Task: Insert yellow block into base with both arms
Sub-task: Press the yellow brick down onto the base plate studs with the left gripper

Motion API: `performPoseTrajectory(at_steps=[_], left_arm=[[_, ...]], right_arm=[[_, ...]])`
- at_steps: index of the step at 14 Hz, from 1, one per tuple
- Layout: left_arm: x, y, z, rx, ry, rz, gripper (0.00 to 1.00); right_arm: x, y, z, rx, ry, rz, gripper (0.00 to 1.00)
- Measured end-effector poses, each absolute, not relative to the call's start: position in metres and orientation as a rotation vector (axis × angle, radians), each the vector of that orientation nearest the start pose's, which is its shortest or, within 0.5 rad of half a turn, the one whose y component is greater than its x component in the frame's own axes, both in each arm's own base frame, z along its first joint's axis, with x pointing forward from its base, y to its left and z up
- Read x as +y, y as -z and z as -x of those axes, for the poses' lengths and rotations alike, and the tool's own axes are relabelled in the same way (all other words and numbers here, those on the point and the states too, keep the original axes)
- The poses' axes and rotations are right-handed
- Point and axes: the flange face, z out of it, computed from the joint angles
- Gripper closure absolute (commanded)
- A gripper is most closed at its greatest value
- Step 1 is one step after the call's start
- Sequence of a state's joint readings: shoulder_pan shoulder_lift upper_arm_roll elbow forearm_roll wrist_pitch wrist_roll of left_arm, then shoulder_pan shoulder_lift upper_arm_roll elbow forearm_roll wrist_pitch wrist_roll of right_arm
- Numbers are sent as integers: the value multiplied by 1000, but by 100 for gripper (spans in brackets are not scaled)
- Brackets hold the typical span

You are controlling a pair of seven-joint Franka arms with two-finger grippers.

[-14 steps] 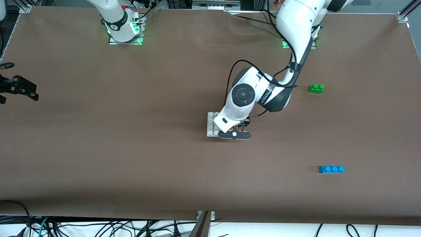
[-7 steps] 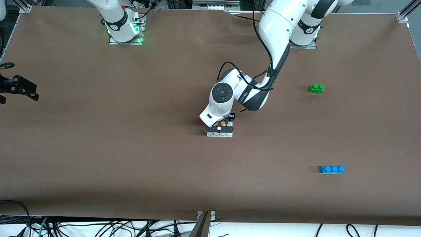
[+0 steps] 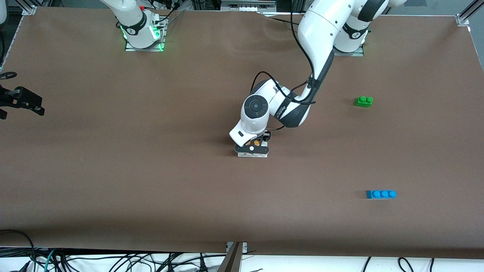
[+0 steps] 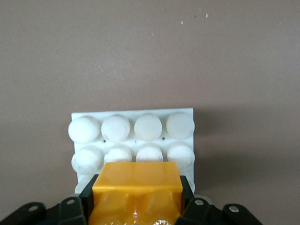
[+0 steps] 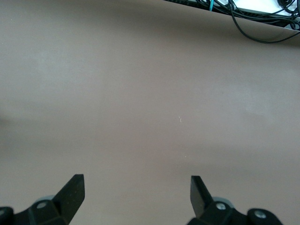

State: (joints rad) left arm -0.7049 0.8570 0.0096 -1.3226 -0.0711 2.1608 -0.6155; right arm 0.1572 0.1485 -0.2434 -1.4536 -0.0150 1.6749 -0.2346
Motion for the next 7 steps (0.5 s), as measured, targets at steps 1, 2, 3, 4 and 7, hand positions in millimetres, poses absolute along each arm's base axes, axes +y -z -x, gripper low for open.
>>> performPoseTrajectory(at_steps=[1,2,3,4,7], left_arm=[[-479,-214,-563,73,-84,3163,55],[-479,-210,-560,78,-96,3157,56],[-479,-206,-558,84,-108,3150,56],[-478,-204,-557,93,-114,3146,56],[-477,-203,-557,113,-119,3143,55]], right_arm=[[-43,-606,-608,-245,109,3193,0],[-43,-606,-608,-245,109,3193,0],[-43,-606,-608,-245,109,3193,0],[-43,-606,-608,-245,109,3193,0],[-43,-606,-608,-245,109,3193,0]])
